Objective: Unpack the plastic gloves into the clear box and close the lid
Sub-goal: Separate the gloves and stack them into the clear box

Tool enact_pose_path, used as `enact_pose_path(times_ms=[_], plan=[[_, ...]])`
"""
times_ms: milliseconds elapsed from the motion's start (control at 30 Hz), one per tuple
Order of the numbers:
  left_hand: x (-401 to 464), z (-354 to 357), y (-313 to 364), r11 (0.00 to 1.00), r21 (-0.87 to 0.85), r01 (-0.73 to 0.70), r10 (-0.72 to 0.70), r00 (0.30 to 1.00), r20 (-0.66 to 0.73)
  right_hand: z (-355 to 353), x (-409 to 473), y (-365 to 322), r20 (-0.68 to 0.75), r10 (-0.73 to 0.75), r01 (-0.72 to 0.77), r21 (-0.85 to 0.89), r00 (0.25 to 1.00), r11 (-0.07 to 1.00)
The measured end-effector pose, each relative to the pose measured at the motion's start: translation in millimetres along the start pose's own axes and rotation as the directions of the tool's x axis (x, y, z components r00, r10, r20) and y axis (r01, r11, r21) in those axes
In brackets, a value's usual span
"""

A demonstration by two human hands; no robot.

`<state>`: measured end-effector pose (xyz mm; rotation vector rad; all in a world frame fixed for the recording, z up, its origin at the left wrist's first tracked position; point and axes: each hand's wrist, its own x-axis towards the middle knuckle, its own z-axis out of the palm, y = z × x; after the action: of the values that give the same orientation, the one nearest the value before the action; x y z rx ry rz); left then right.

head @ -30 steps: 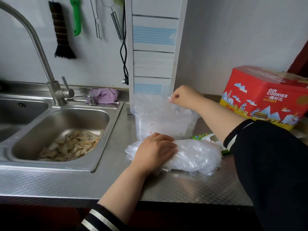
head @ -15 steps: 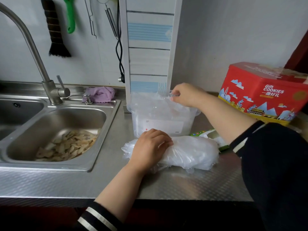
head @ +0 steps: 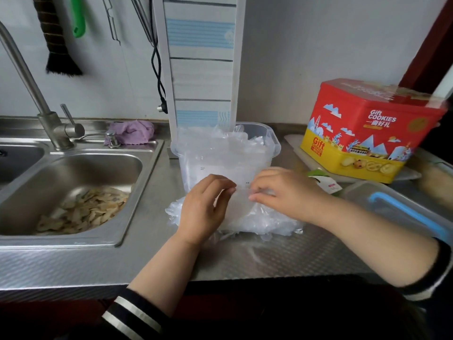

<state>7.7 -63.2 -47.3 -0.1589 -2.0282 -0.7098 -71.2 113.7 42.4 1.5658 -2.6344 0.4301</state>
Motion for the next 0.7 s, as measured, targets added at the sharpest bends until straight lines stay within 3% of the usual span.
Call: enact_pose_path(times_ms=[200, 334, 434, 534, 701], plan=[[-1.1, -7.4, 6.2, 0.990, -0.079, 0.115, -0.121, 0.990, -0.073, -70.5, 10.0, 12.5, -0.209, 0.165, -0.073, 0.390, 0.964, 0.918], [-0.3, -7.0, 4.2, 0.985, -0.087, 0.152, -0.157, 0.986, -0.052, -119.0, 24.1, 10.4, -0.515, 0.174, 0.036, 0.371, 0.839, 0.928], [0.2, -6.7, 2.6, 0.984, -0.065, 0.166, -0.169, 0.984, -0.051, -130.6, 42.7, 6.0, -0.627, 0.173, 0.029, 0.298, 0.759, 0.954], [0.8, -6.6, 1.5, 0.984, -0.057, 0.168, -0.171, 0.984, -0.050, -115.8, 75.2, 5.0, -0.598, 0.172, -0.062, 0.200, 0.783, 0.978], [1.5, -9.7, -2.5, 0.984, -0.013, 0.176, -0.177, 0.983, -0.046, -57.9, 126.3, 20.9, -0.231, 0.243, -0.226, 0.097, 0.942, 0.969]])
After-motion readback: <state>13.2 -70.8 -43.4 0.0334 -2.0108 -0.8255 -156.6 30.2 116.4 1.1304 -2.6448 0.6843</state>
